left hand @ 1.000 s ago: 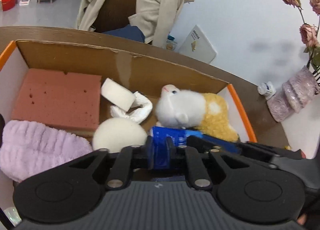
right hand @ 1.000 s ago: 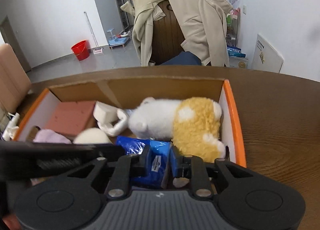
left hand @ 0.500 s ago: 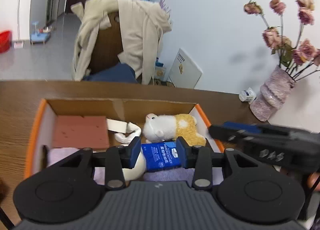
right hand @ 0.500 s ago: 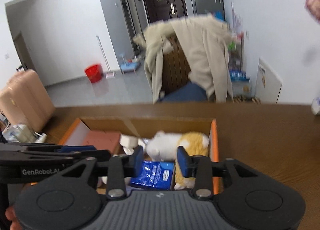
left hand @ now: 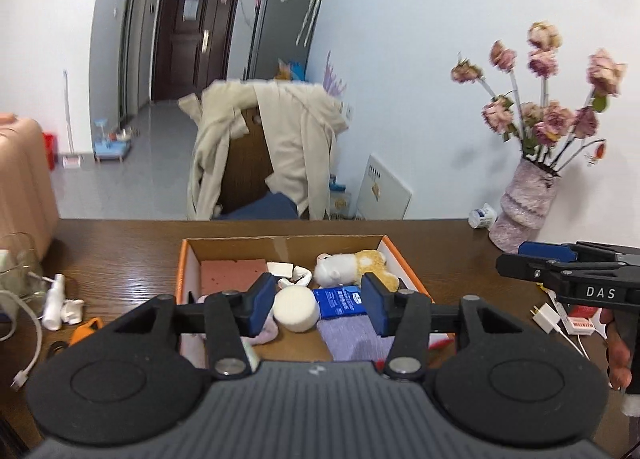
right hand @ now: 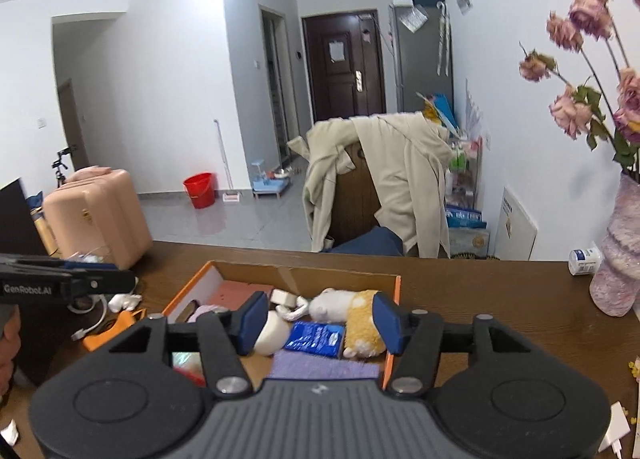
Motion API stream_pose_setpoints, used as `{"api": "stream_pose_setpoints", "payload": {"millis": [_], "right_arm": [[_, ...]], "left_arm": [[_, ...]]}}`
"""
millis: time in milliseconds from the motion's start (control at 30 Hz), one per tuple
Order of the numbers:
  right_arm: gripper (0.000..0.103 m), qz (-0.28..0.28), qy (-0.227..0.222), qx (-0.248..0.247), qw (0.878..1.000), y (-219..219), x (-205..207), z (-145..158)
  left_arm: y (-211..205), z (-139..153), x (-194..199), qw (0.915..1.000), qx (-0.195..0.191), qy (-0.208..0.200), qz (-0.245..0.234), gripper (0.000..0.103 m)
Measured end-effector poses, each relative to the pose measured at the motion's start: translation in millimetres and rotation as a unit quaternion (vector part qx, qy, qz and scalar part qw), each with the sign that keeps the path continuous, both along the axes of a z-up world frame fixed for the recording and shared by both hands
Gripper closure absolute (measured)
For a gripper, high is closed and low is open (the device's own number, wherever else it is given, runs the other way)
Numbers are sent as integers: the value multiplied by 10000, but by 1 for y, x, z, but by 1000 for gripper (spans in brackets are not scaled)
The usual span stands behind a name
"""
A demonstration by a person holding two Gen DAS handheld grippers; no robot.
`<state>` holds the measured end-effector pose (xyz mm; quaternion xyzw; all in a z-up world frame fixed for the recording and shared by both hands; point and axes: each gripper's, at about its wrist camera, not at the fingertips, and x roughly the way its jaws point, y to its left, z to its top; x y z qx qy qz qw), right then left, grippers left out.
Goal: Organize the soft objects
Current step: 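Raise both open tools and move them over the blue plush, then grasp the light-blue fuzzy plush with both tools and lift it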
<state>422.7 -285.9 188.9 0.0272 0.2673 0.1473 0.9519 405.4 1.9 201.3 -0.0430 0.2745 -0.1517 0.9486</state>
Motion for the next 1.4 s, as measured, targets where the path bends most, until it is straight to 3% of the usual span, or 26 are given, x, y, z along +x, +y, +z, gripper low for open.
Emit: {"api": "stream_pose_setpoints", "payload": {"millis": [267,400,600,800,1000,1133,1400], "right_arm": [[31,574,-190,142,9981,14,-107,-43],[26,733,-207,226,9968,24,-157,-76],[26,504,-50,452,9977,34,-202,-116],[25,560,233,412,9973,50,-216,-147],[27,500,259,371,9977,56,-203,-153],[31,335,259,493,9979,54,-179,-155],[38,507,528,609,9955,62,-121,-166]], "left_arm": [[17,-47,-127,9986,-167,-504,55,35],[18,-79,-180,9973,78,-729,69,25],[28,-123,-224,9988,-206,-350,282,23],[31,-147,-216,9996,-184,26,193,22],[17,-164,-193,9987,-342,282,-258,23],[4,-179,-173,9961,-513,539,-478,23],[-9,-193,-139,9936,-593,792,-543,23]]}}
